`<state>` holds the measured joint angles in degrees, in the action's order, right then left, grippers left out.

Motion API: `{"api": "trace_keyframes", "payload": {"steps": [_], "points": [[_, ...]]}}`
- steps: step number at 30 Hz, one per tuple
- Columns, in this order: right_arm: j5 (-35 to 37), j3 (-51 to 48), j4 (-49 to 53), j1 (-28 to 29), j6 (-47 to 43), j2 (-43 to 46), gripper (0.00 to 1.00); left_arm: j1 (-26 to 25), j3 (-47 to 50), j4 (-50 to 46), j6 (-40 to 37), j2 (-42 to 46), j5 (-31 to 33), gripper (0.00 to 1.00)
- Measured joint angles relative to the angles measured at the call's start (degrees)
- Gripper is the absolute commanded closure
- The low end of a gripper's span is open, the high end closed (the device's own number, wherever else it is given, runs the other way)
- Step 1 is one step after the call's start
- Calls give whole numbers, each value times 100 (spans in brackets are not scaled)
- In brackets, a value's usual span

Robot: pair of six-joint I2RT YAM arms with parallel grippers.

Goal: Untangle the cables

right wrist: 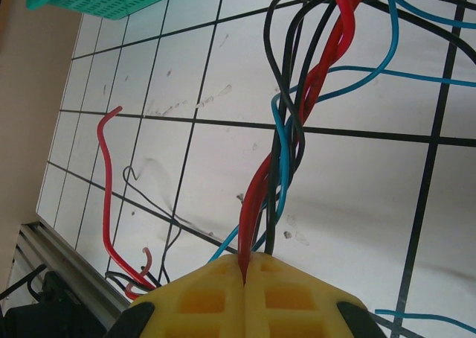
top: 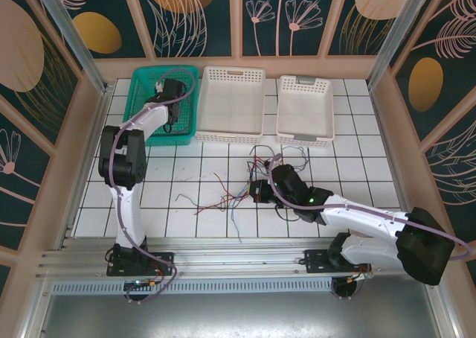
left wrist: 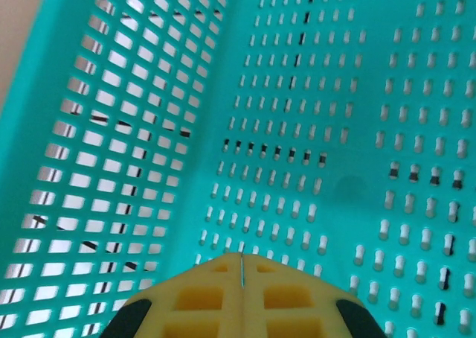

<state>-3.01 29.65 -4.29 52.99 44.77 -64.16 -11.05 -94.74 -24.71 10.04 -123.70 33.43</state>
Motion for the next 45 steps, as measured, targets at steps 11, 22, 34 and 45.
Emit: {"api": "trace_keyframes", "payload": {"steps": [11, 22, 34, 45], "points": [[-4, 146, 28, 2, -103, -66, 100, 17, -378, -280, 11, -164, -210, 79], [-2, 225, 33, 61, -103, -66, 100, 20, -396, -378, 44, -138, -363, 34], [2, 293, 155, 186, -103, -63, 100, 20, -396, -409, 120, 664, -498, 10], [31, 315, 175, 269, -101, -59, 100, 20, -227, -407, 258, 1322, -704, 2]]}}
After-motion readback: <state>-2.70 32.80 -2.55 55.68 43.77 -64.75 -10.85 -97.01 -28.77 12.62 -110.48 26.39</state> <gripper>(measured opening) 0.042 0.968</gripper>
